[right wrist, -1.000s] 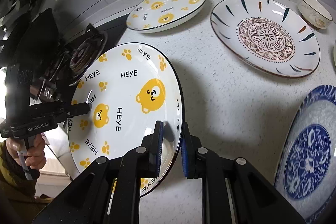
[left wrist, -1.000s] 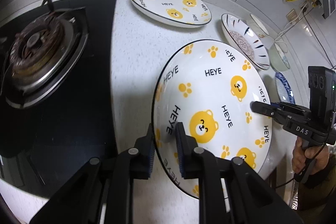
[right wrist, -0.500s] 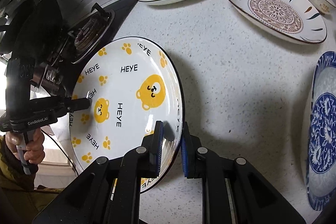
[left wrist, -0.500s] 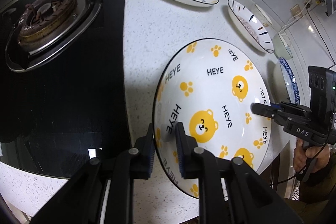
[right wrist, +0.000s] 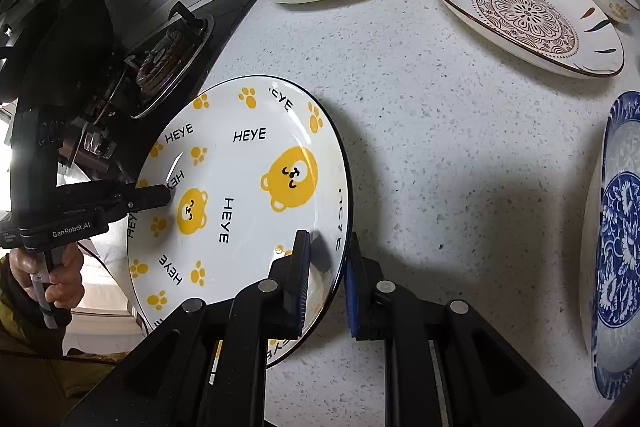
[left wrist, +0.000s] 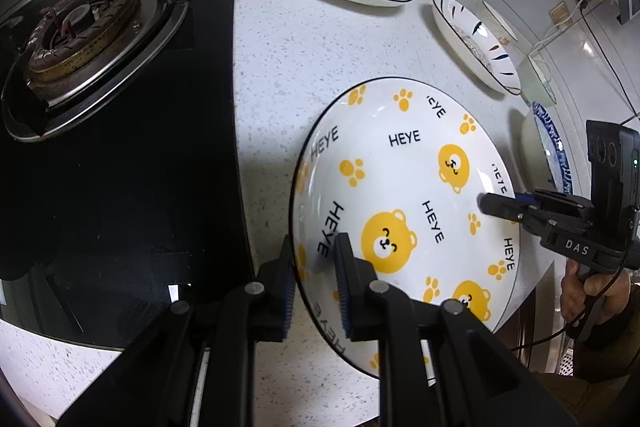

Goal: Organize plates and bowls

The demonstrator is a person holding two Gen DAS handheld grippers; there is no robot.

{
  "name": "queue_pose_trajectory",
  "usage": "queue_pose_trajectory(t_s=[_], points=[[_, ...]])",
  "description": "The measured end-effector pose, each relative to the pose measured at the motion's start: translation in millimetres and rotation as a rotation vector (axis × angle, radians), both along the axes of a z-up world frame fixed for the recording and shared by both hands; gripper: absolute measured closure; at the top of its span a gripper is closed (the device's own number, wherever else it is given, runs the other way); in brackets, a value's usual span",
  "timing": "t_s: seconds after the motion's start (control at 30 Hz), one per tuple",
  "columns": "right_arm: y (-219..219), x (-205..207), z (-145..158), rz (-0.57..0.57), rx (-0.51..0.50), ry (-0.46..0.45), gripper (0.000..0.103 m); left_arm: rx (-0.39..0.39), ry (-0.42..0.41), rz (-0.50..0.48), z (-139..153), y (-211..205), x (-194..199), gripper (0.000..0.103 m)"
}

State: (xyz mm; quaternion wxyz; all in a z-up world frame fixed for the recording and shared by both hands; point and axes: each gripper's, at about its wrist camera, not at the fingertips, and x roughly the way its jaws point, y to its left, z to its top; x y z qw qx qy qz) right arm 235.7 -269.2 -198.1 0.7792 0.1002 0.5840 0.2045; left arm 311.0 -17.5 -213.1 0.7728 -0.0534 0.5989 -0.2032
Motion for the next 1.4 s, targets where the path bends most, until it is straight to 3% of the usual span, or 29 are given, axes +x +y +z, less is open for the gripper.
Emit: queue_pose_trajectory(t_s=[0.5,0.67,0.93,1.13,1.27,1.4], points=[[-7.0,-0.4,0.6,0.002,-0.002,0.007,0.088,-0.004,0.014,-0.003,1.1,-7.1,-2.5,0.084],[-7.4,-1.3,4.5,0.007,-0.033,-0.014,0.088,0.021,-0.03,0.012,9.7,-5.8,-4.9,0.084],[-22.7,-3.4,23.2,-0.02,-0.029,-0.064,0.074,0.092,-0.106,0.049,31.6,6.1,-6.1,0.083],[-35.9,1.9,50.9,-0.04,0.005,-0.133,0.07,0.051,-0.197,0.046,65.4,7.6,1.7,0.083],[-49.0,10.3,63.2,-0.061,-0.007,-0.168,0.068,-0.026,-0.202,0.067,78.2,4.8,13.8,0.083],[-69.9,21.8,72.1,-0.093,-0.03,-0.195,0.062,-0.027,-0.266,0.025,89.9,-12.4,22.3,0.083]])
